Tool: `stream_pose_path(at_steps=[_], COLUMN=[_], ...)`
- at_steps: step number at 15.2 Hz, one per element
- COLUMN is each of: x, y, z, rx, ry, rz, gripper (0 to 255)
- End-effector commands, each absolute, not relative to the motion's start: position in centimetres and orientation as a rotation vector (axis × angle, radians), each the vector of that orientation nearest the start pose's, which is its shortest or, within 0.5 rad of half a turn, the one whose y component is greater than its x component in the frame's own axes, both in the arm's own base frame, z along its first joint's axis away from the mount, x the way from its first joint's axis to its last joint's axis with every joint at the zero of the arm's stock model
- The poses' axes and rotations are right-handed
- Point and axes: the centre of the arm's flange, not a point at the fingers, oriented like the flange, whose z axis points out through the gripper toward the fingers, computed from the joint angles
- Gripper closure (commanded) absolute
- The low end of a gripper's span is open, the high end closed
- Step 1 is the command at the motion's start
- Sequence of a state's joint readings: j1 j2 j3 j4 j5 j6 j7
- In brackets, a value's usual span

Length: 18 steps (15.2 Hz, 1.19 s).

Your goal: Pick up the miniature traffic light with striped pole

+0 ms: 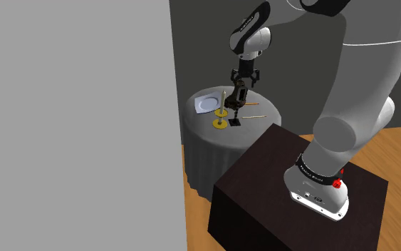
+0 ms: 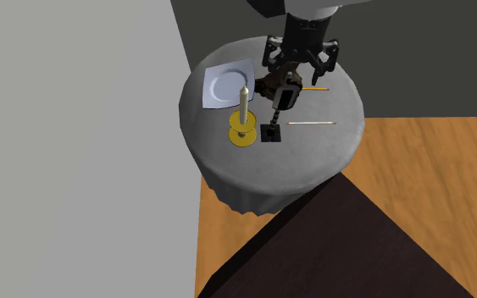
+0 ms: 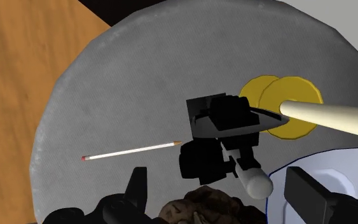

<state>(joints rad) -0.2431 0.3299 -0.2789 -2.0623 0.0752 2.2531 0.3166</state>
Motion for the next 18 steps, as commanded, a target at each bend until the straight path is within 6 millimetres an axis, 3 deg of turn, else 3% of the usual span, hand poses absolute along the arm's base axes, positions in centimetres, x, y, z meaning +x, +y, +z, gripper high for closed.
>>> stream_pose_path(at_steps=[1,2,11,18], x=[50.1,50.0,50.1,50.1], y=[-28.3,-28.3,-28.3,-28.3], z=[26.5,26.5,26.5,30.2], rx=[-2.856,-2.856,-2.856,-2.856], ry=[1.346,1.346,1.346,1.346], rz=[0.201,0.201,0.201,0.201], gripper=[0,255,255,255])
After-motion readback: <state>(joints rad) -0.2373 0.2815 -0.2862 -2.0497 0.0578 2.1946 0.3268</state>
